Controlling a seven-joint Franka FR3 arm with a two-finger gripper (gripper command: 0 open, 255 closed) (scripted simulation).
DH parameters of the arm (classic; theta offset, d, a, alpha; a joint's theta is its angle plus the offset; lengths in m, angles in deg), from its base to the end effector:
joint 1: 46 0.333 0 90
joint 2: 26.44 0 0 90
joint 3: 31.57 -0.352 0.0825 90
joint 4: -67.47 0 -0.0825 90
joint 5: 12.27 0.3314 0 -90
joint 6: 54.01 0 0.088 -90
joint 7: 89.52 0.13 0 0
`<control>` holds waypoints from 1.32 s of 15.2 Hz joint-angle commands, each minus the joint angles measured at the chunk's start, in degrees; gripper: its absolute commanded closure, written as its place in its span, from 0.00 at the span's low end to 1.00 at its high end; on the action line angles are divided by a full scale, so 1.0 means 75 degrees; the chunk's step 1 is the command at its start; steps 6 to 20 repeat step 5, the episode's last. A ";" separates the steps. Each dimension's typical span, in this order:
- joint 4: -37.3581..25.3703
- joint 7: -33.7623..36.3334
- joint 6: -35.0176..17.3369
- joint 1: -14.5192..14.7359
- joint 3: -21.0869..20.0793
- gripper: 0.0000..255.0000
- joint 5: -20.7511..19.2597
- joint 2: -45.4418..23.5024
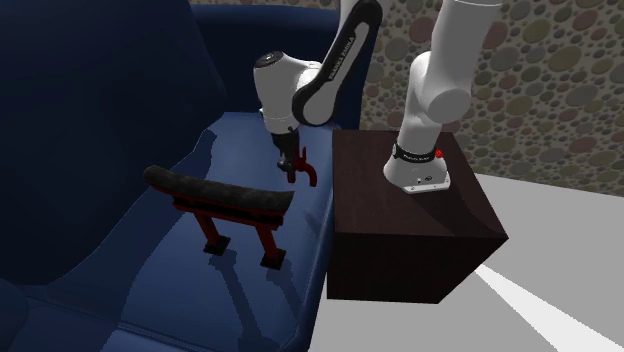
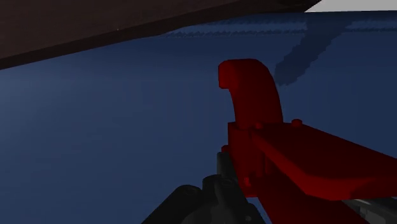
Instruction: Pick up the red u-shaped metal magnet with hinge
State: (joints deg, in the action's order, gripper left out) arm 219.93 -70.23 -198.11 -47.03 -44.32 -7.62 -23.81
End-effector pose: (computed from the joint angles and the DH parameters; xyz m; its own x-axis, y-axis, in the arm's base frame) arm 0.3708 0.0770 0.3048 0.9743 -0.1988 -0.1060 -0.1994 -0.9799 0.0047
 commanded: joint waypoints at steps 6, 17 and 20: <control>-0.0071 -0.0084 0.0569 0.0011 0.0020 1.00 0.0110 0.0501; -0.0071 -0.0084 0.0569 0.0011 0.0020 1.00 0.0110 0.0501; -0.0071 -0.0084 0.0569 0.0011 0.0020 1.00 0.0110 0.0501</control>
